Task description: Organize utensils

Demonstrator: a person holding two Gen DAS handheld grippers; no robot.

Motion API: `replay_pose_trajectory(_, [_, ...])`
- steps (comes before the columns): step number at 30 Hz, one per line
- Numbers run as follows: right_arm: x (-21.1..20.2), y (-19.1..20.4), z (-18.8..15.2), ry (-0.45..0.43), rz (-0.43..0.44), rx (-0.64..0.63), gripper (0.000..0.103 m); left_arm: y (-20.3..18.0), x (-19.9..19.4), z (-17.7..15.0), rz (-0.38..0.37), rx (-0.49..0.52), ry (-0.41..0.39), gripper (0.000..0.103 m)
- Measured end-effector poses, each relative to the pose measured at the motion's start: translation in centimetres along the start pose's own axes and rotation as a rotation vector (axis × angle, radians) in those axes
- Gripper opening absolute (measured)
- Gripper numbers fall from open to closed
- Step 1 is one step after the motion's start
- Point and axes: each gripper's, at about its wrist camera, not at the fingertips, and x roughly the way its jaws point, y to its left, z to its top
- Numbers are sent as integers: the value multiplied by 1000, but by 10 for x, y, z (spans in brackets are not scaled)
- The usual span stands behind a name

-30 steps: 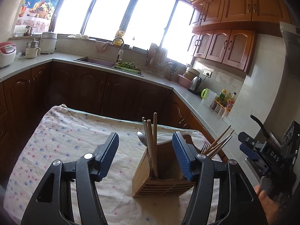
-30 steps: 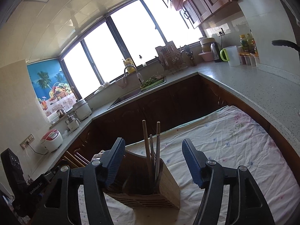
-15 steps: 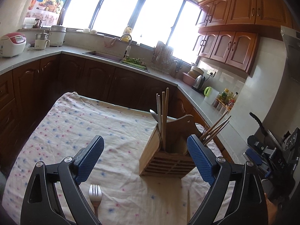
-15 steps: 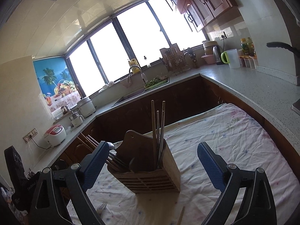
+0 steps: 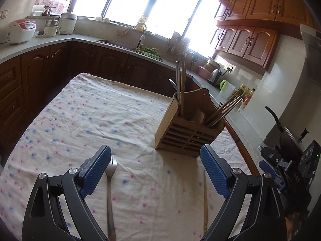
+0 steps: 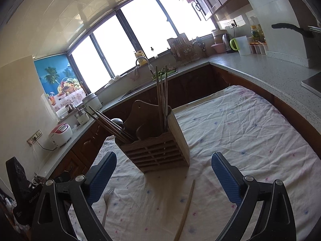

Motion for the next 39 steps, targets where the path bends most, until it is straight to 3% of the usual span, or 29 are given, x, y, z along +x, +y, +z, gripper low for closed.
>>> replay_pose_trajectory(12, [-28,4,-37,26,-5,-50,97,-2,-29,-35,19,58,3,92])
replay_pose_trajectory(17, [-61,26,-23,-87,25,-147,100,-18,-61,-30,17,140,-100,93])
replay_pose_trajectory(18, [-69,31,-23,-121,26,-174,103,-20,-68,-30,20,156,-124,99])
replay_pose_trajectory(21, [-85,40,-35,-203,17,-243,103,-25,-84,-37,50,196,-194,103])
replay_pose_trajectory(24, [-88,42,-57,-233,-21,-289,103,-24,-89,-49,81,220,-225,103])
replay_pose_trajectory(32, [-87,40,-97,-196,-50,-351,103,-8,-85,-86,162,233,-202,103])
replay_pose_trajectory(39, [-99,34,-115,-185,-69,-351,103,6,-89,-110,189,220,-183,103])
